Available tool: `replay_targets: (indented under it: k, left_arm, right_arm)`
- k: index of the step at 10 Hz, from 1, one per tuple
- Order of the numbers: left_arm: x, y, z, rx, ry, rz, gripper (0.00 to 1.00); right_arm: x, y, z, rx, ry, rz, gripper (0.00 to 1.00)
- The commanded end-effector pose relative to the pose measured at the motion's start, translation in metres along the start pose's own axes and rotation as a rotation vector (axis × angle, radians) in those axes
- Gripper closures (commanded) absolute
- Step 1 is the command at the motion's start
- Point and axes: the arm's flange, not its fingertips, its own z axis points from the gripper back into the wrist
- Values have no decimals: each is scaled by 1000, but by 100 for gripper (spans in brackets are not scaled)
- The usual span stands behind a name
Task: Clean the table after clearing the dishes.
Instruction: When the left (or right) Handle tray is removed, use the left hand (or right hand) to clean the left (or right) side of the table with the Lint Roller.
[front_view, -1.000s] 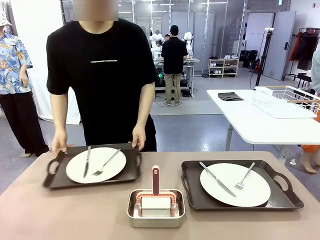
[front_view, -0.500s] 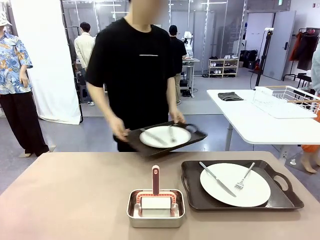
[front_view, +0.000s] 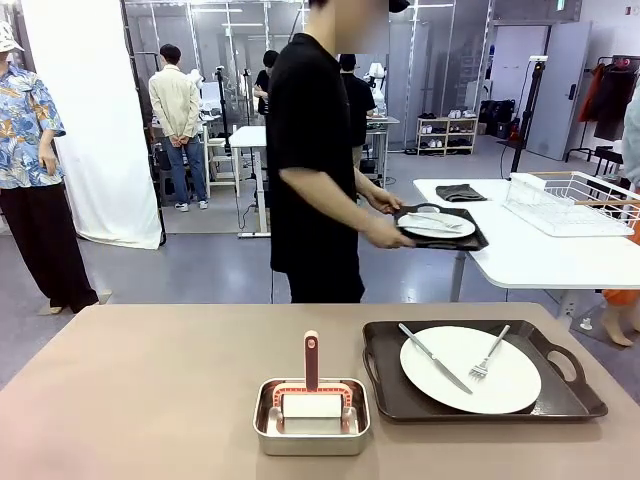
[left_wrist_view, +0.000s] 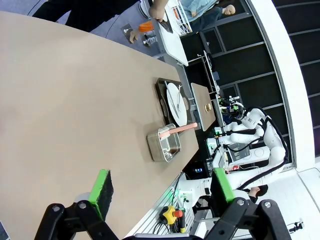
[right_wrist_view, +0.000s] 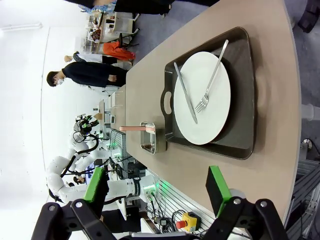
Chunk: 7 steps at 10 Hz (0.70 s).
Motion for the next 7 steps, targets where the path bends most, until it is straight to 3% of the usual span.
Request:
replay_targets:
  k: [1,7]
  left_arm:
    - [0,-1,2,0,-4,-2,0]
    - [0,-1,2,0,-4,-2,0]
  right_arm:
    - [1,3,0,-5,-3,-8,0]
    - [1,3,0,-5,-3,-8,0]
